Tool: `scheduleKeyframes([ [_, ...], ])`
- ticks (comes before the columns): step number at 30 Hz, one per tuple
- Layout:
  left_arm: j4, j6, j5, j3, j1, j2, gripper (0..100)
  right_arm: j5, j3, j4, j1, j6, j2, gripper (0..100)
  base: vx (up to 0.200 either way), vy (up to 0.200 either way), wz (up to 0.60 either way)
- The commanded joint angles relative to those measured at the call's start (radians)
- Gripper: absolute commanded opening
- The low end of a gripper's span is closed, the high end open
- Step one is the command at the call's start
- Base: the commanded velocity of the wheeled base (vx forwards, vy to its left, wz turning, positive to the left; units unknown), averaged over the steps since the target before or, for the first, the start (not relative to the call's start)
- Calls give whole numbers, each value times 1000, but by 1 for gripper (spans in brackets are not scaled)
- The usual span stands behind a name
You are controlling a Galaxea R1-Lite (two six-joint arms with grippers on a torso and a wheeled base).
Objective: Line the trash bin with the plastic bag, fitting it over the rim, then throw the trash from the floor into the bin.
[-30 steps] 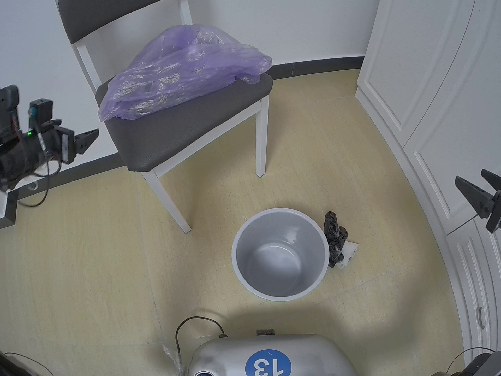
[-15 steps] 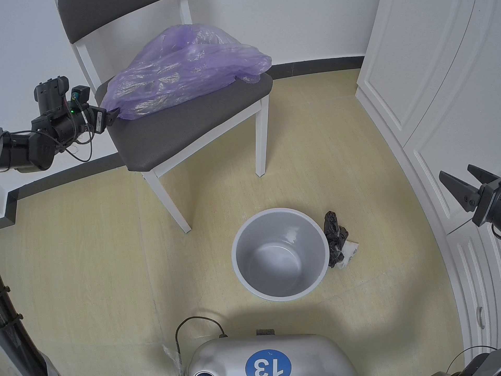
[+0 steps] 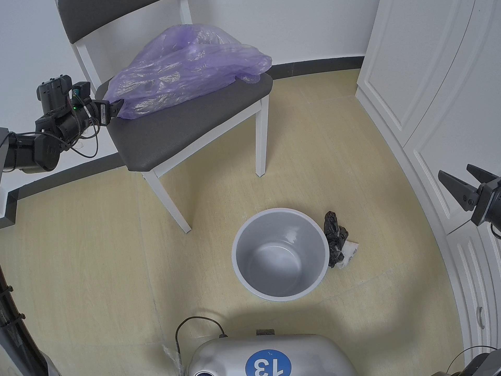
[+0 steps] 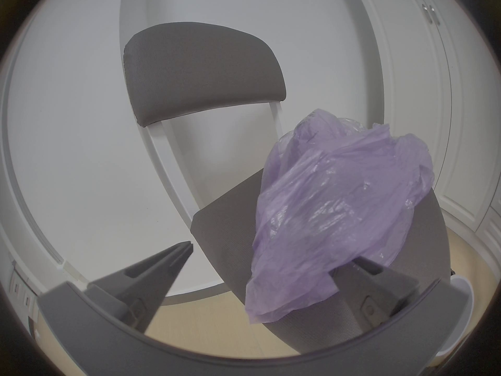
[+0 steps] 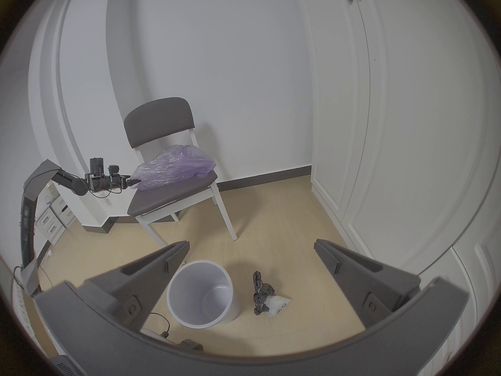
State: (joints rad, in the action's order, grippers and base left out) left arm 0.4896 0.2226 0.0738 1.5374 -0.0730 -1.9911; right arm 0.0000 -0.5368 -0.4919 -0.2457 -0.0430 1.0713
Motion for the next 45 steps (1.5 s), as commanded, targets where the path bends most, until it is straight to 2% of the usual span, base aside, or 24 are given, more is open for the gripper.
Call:
scheduleKeyframes([
  [1,1,0,-2,-22,1,34,0,0,0,0,-1,0,-1,100,0,0,0],
  [10,3,1,6,-59,15,83,0,0,0,0,-3,0,1,100,0,0,0],
  [16,-16,1,7,-63,82,167,0,0,5,-2,-18,0,4,100,0,0,0],
  [17,-36,1,7,-72,130,219,0,0,9,-13,-66,0,10,100,0,0,0],
  [20,-103,1,6,-62,190,290,0,-21,31,-83,-170,-34,59,100,0,0,0],
  [21,-155,1,6,-48,214,319,0,-60,41,-143,-227,-60,93,100,0,0,0],
  [23,-198,3,0,-30,237,341,0,-100,49,-189,-268,-74,124,100,0,0,0],
  [24,-252,3,-5,-7,269,364,0,-161,55,-247,-311,-81,171,100,0,0,0],
  [26,-329,14,-17,30,318,394,0,-241,69,-330,-348,-80,233,100,0,0,0],
  [28,-384,20,-58,76,383,411,0,-262,100,-398,-354,-77,263,100,0,0,0],
  [31,-431,21,-115,118,464,420,0,-256,120,-416,-357,-77,269,100,0,0,0],
  [34,-448,23,-132,128,495,426,0,-250,121,-419,-362,-81,280,100,0,0,0],
  [35,-459,37,-147,142,561,431,0,-247,123,-422,-363,-84,296,100,0,0,0],
  [38,-462,80,-183,161,605,433,0,-249,124,-422,-365,-90,305,100,0,0,0],
  [40,-462,83,-184,162,607,433,0,-249,124,-422,-365,-90,305,100,0,0,0],
  [41,-465,112,-204,188,650,429,0,-247,129,-422,-366,-92,314,100,0,0,0],
  [45,-500,115,-216,234,713,429,0,-249,132,-424,-388,-101,325,100,0,0,0],
])
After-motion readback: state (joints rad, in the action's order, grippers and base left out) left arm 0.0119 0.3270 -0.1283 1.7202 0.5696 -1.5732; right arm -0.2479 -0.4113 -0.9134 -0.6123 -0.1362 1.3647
